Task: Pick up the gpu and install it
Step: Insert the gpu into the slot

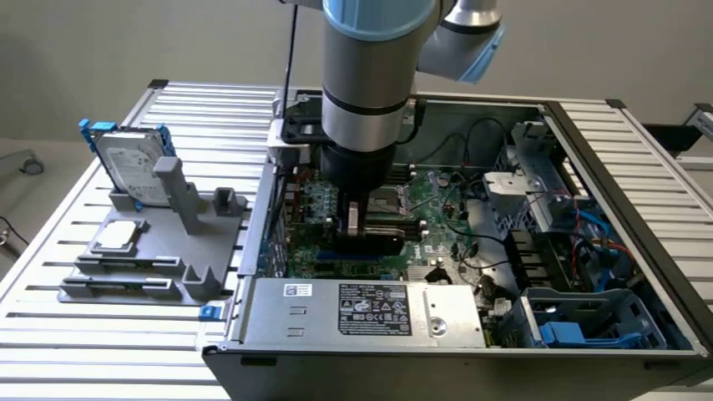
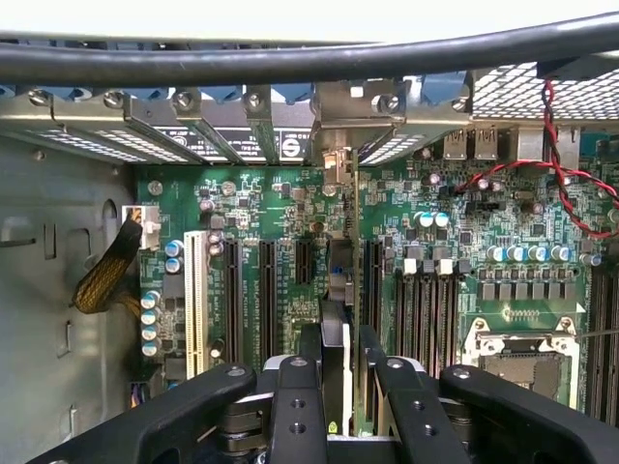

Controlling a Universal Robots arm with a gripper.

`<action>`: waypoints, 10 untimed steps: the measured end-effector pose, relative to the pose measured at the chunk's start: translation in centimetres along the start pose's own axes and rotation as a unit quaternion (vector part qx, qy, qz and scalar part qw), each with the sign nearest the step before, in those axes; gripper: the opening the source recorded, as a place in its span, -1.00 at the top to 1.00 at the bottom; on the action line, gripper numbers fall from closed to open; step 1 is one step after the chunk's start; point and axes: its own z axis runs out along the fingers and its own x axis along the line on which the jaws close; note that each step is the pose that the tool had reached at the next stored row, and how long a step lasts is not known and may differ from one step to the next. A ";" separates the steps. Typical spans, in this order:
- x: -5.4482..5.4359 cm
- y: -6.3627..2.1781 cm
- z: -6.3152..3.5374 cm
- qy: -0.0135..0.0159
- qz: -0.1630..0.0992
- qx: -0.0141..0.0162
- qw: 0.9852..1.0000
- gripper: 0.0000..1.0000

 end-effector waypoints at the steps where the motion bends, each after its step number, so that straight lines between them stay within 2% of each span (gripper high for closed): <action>1: 0.0 0.00 0.04 0.000 0.000 0.000 1.000 0.47; 6: 0.0 -0.01 0.15 0.000 0.000 -0.002 1.000 0.47; 10: 0.0 -0.02 0.17 0.000 0.000 -0.005 1.000 0.47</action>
